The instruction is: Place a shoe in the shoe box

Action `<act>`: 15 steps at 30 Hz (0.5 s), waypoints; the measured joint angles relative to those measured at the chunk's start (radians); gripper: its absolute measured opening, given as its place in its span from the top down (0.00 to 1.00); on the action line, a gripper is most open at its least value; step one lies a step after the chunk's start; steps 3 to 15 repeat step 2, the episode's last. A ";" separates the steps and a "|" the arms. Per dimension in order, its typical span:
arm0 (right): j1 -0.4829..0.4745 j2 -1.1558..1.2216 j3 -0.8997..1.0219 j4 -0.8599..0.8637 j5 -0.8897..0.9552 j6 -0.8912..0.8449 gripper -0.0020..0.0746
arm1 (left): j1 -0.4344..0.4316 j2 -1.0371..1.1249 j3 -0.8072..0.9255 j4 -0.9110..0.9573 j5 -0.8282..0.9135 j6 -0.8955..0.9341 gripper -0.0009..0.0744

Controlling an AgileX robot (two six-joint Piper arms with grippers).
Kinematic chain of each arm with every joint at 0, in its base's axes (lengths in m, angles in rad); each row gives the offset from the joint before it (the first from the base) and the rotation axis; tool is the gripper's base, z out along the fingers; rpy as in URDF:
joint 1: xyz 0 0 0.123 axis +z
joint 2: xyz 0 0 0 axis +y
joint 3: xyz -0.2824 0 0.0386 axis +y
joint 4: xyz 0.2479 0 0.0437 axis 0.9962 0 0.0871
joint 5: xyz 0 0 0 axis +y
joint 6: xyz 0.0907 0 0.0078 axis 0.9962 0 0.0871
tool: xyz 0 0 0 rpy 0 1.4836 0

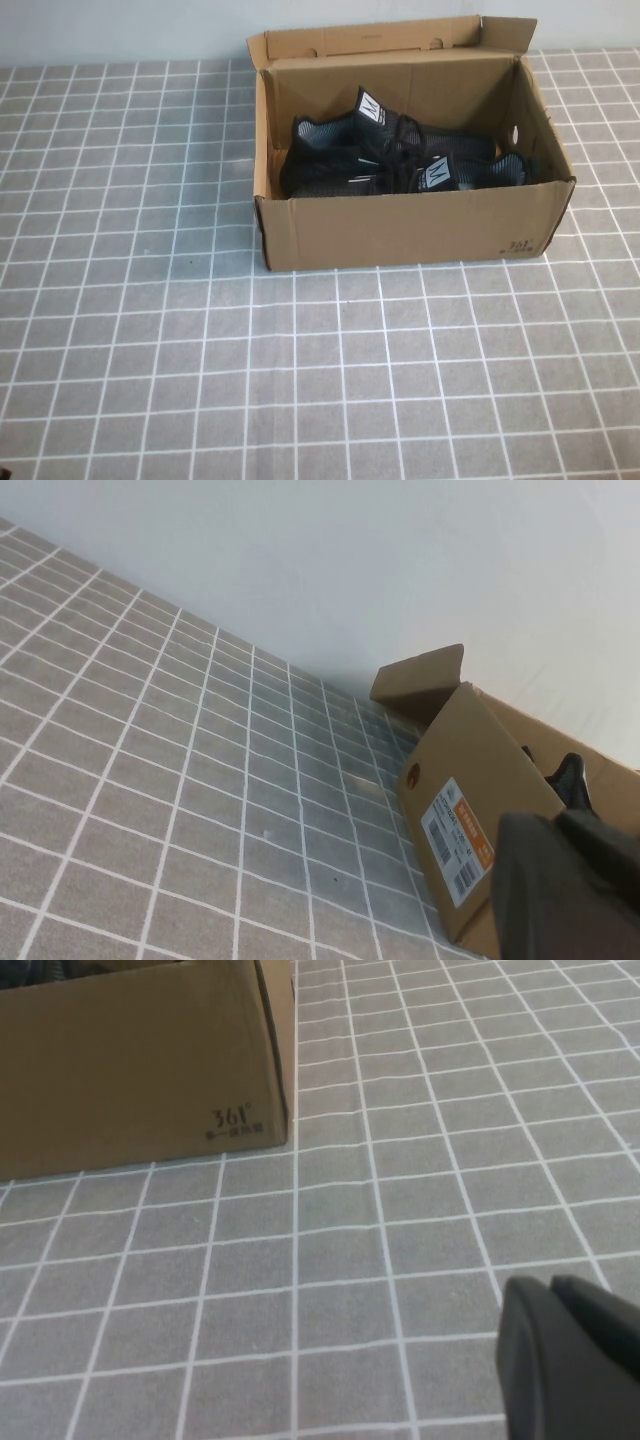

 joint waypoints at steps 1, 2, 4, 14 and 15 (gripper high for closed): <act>0.000 0.000 0.000 0.000 0.000 0.000 0.99 | 0.000 0.000 0.000 0.000 0.000 0.000 0.99; 0.000 0.000 0.000 0.000 0.000 0.000 0.99 | 0.000 0.000 0.000 0.000 0.000 0.000 0.99; 0.000 0.000 0.000 0.000 0.000 0.000 0.99 | 0.000 0.000 0.000 0.000 0.000 0.000 0.99; 0.000 0.000 0.000 0.000 0.000 0.000 0.99 | 0.000 0.000 0.000 0.000 0.000 0.000 0.99; 0.000 0.000 0.000 0.000 0.000 0.000 0.99 | 0.000 0.000 0.000 0.000 0.000 0.000 0.99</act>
